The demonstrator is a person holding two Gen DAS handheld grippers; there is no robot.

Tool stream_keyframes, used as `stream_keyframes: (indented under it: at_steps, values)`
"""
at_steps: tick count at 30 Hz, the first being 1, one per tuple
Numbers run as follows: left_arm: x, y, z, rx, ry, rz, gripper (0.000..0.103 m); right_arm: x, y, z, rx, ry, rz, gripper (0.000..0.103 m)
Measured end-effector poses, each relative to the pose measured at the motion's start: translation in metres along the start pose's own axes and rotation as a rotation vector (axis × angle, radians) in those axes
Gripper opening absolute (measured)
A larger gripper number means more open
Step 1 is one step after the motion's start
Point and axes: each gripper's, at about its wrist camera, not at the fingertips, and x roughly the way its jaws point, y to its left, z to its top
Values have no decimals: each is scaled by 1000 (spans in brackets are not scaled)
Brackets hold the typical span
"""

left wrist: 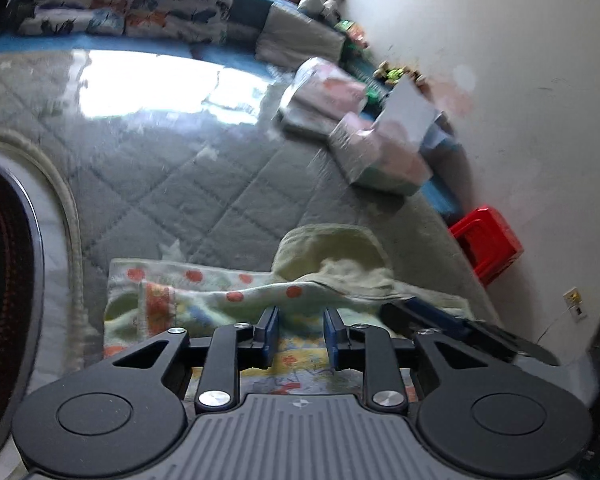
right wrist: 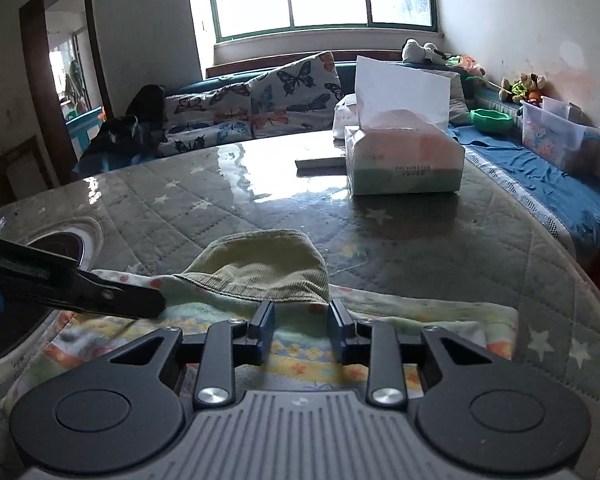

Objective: Fold clothes

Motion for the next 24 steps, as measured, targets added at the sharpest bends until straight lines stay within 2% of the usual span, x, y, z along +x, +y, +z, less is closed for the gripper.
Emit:
stream_keyframes:
  at_steps: [3,5,12,14,18,19,24]
  values:
    - [-4,4,-1,-9,-6,-12,26,-10,3,-2,-15,-6,2,33]
    - [-12,4,-3,-4,-9,-20,26,-20,7,-4,-33,-14,9,46]
    - [-49,-5,-32,99,-17,-29,26,-53,26,-28,-81,-7,56,60]
    - [-60,-3,-44,119,-18,-25,26,-62,32,-38,-98,-8,56,67]
    - [-73,0,-65,152,-23,-9,26,-75,43,-54,-135,-24,38,71]
    - [-76,1,-70,162,-26,-2,27,-76,45,-57,-136,-27,35,76]
    - [-87,5,-88,193,-53,14,28,-79,53,-64,-149,-35,8,80]
